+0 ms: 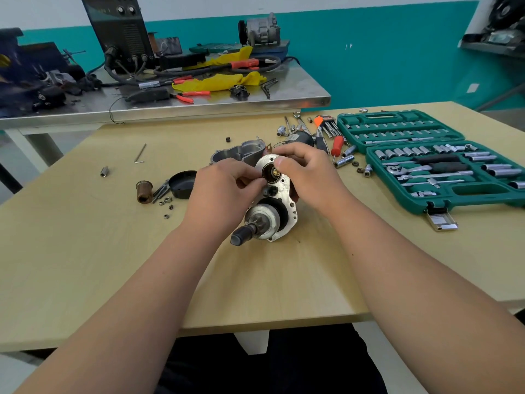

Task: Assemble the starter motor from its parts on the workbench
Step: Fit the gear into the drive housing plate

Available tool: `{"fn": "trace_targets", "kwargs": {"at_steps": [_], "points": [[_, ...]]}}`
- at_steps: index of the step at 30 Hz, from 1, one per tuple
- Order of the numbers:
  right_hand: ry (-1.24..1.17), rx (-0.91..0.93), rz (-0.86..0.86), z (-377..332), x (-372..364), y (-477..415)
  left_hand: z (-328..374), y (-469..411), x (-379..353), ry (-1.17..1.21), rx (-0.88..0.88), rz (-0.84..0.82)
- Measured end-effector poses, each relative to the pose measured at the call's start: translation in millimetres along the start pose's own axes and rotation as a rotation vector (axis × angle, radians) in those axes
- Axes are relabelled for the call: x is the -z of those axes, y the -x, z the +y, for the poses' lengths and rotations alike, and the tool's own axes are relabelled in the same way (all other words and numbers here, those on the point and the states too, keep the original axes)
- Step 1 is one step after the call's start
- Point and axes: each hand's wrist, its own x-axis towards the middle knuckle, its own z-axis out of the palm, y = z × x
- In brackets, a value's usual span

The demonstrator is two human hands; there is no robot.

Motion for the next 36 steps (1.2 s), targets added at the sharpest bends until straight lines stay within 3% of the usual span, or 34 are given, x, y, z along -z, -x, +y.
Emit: {"fn": "trace_targets", "kwargs": {"at_steps": [9, 23, 30, 36], "points": [[0.001, 0.004, -0.008, 2.4, 0.7, -0.3, -0.4, 0.1, -2.3, 0.142, 0.172, -0.024], [0.004, 0.009, -0.004, 3.2, 2.5, -1.5, -0.7, -0.2, -0.1, 0.026, -0.027, -0.013], [-0.012, 0.014, 0.001, 2.9, 1.7, -1.0, 0.2, 0.2, -1.5, 0.150, 0.150, 0.016], [-0.006, 0.007, 0.011, 3.0, 2.1, -1.2, 2.0, -0.5, -1.2, 0.062, 0.128, -0.022]]}}
